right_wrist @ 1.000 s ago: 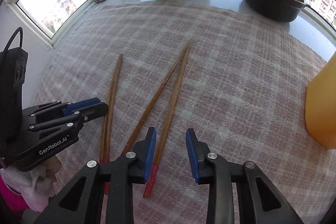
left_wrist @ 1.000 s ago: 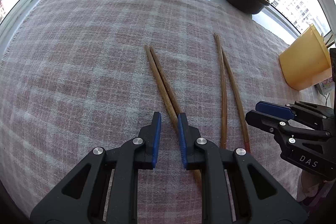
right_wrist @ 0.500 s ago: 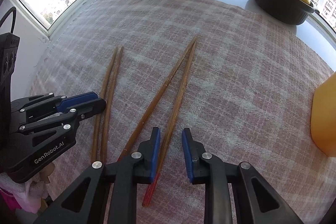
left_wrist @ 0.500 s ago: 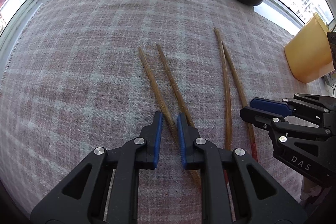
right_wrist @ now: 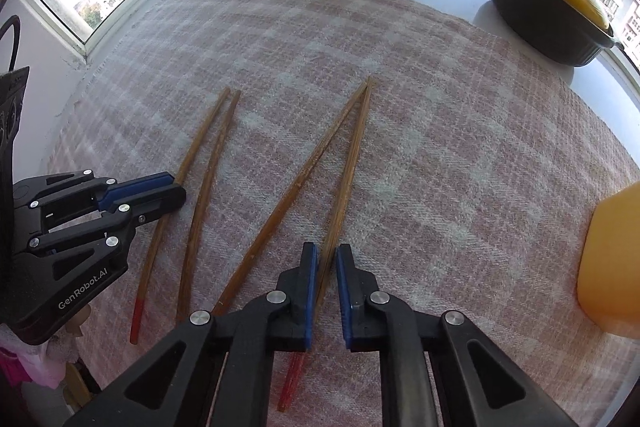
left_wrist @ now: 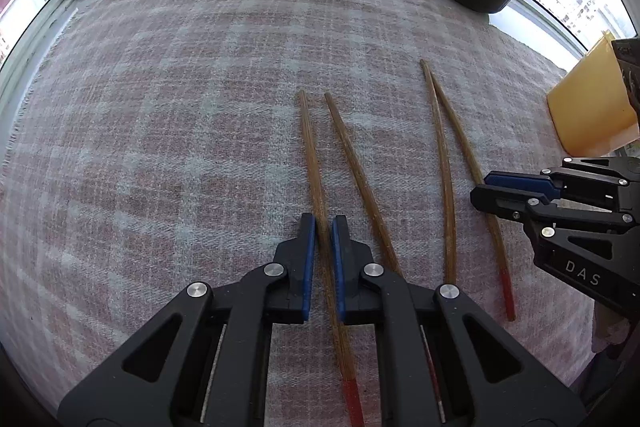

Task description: Organize utensils

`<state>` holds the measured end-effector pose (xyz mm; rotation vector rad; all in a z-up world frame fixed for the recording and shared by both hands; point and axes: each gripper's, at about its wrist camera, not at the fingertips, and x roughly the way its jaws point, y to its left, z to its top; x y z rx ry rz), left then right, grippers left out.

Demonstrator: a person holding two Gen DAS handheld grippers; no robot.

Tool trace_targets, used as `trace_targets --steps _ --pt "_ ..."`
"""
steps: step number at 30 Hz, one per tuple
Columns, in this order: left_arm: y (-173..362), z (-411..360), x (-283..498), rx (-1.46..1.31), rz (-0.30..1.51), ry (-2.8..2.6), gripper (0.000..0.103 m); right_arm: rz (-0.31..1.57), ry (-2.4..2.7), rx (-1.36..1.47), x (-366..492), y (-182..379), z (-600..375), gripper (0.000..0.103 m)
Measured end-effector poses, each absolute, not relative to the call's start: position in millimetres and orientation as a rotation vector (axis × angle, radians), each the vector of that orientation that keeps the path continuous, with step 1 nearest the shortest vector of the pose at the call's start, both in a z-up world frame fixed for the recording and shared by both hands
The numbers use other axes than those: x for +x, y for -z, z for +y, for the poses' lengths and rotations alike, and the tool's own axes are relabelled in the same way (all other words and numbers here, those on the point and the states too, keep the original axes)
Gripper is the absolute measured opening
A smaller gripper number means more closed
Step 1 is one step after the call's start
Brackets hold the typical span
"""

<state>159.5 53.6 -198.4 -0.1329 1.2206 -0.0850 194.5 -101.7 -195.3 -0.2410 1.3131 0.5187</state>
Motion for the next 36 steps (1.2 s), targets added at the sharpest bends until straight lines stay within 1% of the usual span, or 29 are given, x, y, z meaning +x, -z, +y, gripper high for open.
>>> trace_targets --steps 3,7,9,16,22,36 --pt "198 55 168 -0.145 1.228 0.074 0.007 1.319 -0.509 -0.252 201 195 -95 0.017" --pt "198 58 175 -0.152 1.216 0.076 0.007 1.318 -0.497 -0.251 211 196 -88 0.017" --pt "198 60 175 -0.170 1.213 0.083 0.005 1.302 -0.485 -0.267 212 197 -87 0.007" --pt "187 77 162 -0.273 1.169 0.066 0.004 1.285 -0.485 -0.191 210 193 -102 0.004" --pt "165 78 145 -0.320 1.102 0.063 0.004 1.226 -0.493 -0.132 198 174 -116 0.004" --pt "112 41 122 -0.362 0.961 0.123 0.004 1.042 -0.506 -0.034 163 110 -158 0.004"
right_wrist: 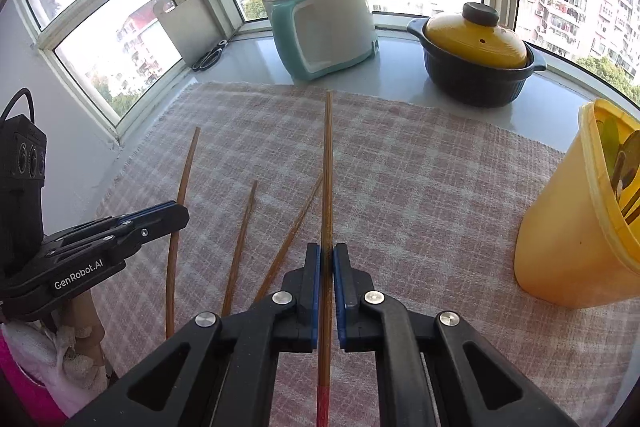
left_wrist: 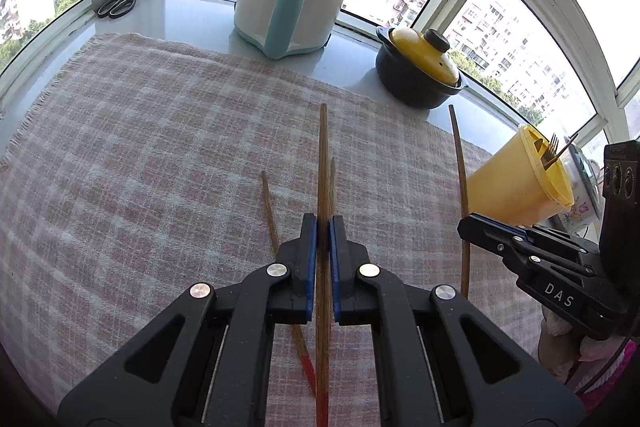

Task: Organize utensils
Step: 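Grasp a wooden chopstick with the right gripper while the left gripper grasps another chopstick, then carry both held chopsticks over the yellow container and lower them in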

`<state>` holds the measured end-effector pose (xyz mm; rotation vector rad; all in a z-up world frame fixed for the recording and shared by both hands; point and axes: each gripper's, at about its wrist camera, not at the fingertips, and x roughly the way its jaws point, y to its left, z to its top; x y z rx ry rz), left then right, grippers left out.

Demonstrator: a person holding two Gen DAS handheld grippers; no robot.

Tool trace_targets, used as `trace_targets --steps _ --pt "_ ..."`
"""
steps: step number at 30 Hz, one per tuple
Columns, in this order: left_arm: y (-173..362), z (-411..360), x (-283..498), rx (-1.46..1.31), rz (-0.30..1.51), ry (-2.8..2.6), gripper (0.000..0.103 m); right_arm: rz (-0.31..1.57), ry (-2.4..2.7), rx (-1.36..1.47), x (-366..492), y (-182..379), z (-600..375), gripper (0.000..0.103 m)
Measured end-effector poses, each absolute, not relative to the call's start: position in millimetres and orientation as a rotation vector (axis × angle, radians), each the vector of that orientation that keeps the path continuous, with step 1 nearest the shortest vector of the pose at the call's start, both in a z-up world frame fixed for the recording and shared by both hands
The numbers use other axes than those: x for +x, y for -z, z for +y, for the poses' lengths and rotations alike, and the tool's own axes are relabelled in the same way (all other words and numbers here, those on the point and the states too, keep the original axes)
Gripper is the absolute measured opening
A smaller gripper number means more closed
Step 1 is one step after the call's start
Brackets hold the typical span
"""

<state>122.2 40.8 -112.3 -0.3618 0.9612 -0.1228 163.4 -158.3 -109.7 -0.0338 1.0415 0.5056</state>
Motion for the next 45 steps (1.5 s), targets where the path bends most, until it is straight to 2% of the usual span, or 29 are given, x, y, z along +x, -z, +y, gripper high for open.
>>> trace_targets --steps 24,45 --pt "29 -60 134 -0.352 0.783 0.287 0.004 0.804 -0.406 0.023 129 18 -280 0.004" --pt "-11 -147 197 -0.347 0.694 0.338 0.004 0.715 -0.334 0.065 164 -14 -364 0.004"
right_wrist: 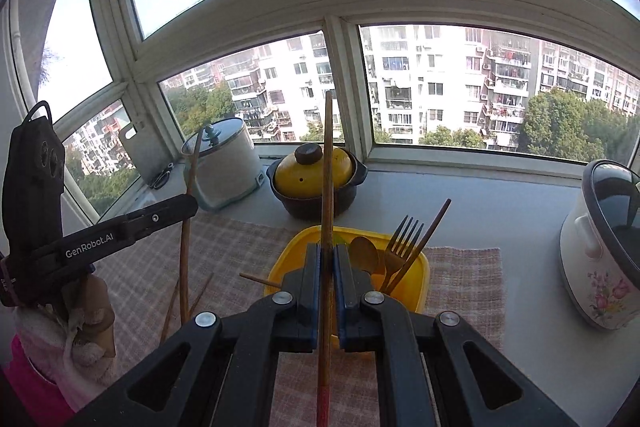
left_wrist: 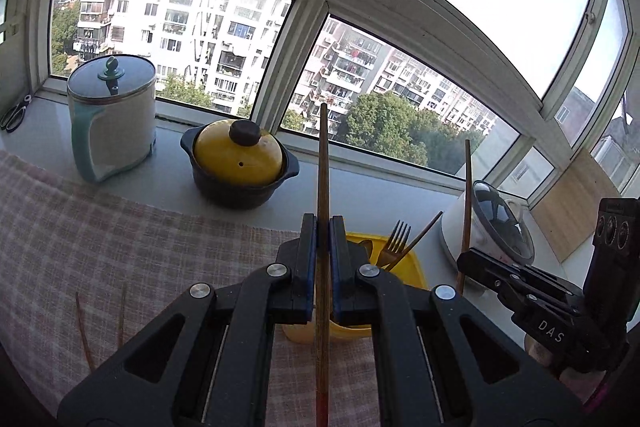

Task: Organize utensils
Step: 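Carry both held chopsticks over the yellow container and lower them in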

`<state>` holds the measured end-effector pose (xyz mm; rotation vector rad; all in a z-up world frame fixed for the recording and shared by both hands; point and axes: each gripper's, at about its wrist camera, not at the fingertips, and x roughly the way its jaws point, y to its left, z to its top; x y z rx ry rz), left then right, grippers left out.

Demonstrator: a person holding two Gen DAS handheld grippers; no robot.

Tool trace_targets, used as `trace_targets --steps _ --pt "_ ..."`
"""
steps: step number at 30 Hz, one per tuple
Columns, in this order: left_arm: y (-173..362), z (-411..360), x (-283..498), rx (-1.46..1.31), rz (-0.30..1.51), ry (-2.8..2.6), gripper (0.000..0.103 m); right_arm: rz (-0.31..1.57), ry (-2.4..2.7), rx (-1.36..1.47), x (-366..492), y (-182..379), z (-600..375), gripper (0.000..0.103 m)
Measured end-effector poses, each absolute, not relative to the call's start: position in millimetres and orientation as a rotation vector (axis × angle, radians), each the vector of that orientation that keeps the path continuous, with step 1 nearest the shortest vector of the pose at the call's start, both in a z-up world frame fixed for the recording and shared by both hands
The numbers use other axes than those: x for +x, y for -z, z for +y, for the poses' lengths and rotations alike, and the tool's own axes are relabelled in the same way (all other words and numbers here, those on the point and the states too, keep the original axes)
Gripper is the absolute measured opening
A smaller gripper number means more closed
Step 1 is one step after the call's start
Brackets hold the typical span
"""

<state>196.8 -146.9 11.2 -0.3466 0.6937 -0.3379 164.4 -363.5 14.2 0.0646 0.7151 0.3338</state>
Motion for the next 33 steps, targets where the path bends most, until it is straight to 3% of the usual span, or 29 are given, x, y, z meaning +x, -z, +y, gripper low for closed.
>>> trace_targets --steps 33 --pt "-6 -206 266 -0.282 0.635 0.268 0.004 0.569 -0.318 0.129 211 -2 -392 0.004"
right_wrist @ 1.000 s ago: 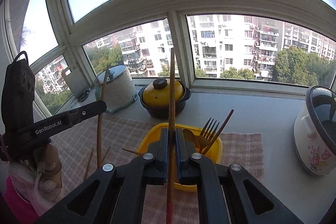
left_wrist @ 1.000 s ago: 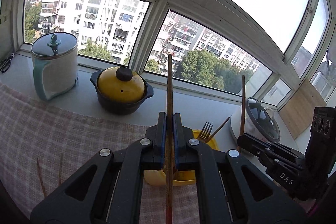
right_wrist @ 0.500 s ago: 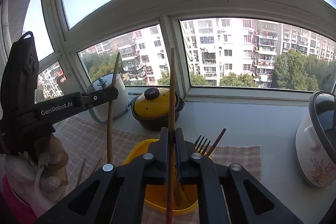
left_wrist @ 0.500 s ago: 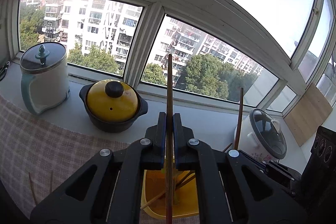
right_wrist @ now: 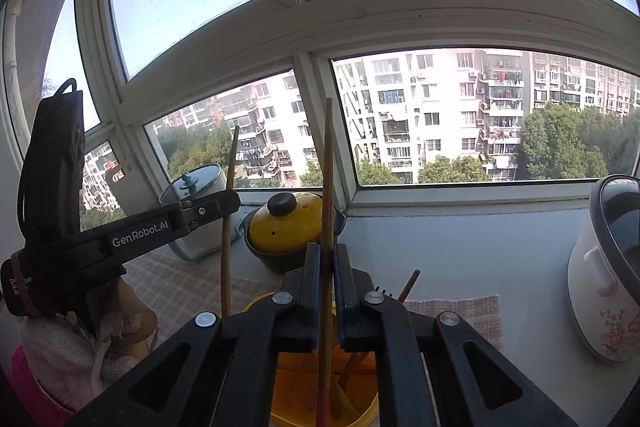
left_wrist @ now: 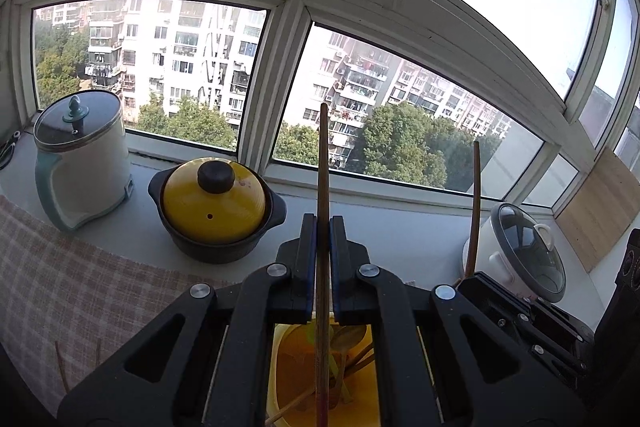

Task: Organize utensils
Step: 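Carry both held chopsticks over the yellow container and lower them in, then open both grippers to release the chopsticks into the yellow container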

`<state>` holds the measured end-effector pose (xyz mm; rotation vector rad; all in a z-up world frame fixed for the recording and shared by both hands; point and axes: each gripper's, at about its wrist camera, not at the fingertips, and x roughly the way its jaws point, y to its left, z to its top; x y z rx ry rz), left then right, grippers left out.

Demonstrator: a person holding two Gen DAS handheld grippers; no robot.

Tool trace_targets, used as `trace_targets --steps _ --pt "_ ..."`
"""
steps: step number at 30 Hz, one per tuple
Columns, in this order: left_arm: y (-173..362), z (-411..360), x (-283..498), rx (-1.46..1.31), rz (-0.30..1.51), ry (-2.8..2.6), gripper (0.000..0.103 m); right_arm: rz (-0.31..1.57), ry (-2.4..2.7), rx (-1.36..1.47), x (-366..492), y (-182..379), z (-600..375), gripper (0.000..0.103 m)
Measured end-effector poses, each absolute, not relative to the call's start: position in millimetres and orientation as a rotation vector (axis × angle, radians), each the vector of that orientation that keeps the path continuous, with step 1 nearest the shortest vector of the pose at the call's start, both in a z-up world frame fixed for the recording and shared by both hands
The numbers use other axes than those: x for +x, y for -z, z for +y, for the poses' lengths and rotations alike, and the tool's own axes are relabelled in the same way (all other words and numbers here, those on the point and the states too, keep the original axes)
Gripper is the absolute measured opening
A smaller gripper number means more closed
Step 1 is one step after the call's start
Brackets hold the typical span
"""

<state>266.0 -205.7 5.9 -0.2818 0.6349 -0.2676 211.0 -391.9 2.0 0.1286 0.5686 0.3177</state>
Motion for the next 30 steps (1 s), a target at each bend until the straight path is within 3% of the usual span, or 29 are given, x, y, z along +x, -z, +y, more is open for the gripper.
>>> trace_targets --steps 26,28,30 --pt "17 -207 251 -0.275 0.713 0.311 0.004 0.671 -0.314 0.163 217 36 -402 0.005" --pt "17 -207 248 -0.269 0.718 0.322 0.004 0.682 -0.315 0.162 213 38 -404 0.008" --pt "16 -208 245 -0.262 0.726 0.331 0.004 0.685 -0.318 0.160 211 37 -404 0.027"
